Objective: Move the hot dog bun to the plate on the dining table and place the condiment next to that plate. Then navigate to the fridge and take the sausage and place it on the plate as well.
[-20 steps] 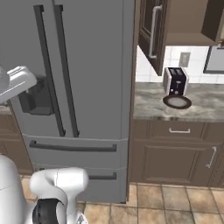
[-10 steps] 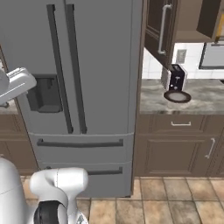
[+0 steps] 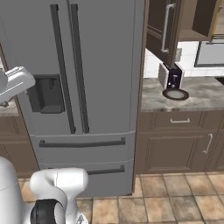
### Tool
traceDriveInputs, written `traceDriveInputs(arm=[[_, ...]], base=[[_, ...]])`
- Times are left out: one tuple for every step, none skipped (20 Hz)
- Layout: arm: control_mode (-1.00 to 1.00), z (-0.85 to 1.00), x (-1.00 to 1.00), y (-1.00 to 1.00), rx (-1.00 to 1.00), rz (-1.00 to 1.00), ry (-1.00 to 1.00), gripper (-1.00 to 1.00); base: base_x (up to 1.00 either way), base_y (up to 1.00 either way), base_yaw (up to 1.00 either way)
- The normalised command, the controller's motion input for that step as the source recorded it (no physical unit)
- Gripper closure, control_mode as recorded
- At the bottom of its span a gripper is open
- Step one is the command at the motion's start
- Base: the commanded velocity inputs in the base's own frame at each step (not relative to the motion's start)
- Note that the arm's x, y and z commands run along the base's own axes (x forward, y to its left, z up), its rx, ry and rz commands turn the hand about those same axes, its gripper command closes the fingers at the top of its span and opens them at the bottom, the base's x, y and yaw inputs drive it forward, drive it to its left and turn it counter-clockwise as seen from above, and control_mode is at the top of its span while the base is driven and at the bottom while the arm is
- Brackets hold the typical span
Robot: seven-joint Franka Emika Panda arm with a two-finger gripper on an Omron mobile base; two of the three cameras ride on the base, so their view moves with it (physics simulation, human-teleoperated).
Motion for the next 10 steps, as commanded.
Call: traceDriveInputs(arm=[[1.0,0.0,0.0,0.0,0.0,0.0,0.0,-1.0],[1.0,0.0,0.0,0.0,0.0,0.0,0.0,-1.0],[1.0,0.0,0.0,0.0,0.0,0.0,0.0,-1.0],[1.0,0.0,0.0,0.0,0.0,0.0,0.0,-1.0],[1.0,0.0,0.0,0.0,0.0,0.0,0.0,-1.0],[1.0,0.0,0.0,0.0,0.0,0.0,0.0,-1.0],[1.0,0.0,0.0,0.0,0.0,0.0,0.0,-1.0],[1.0,0.0,0.0,0.0,0.0,0.0,0.0,-1.0],[1.0,0.0,0.0,0.0,0.0,0.0,0.0,-1.0],[1.0,0.0,0.0,0.0,0.0,0.0,0.0,-1.0]], base=[[-0.02,0.0,-0.07],[0.0,0.0,-0.07],[0.0,0.0,-0.06],[-0.01,0.0,-0.04],[-0.01,0.0,-0.04],[0.0,0.0,-0.04],[0.0,0.0,-0.04],[0.0,0.0,-0.03],[0.0,0.0,-0.01],[0.0,0.0,0.0]])
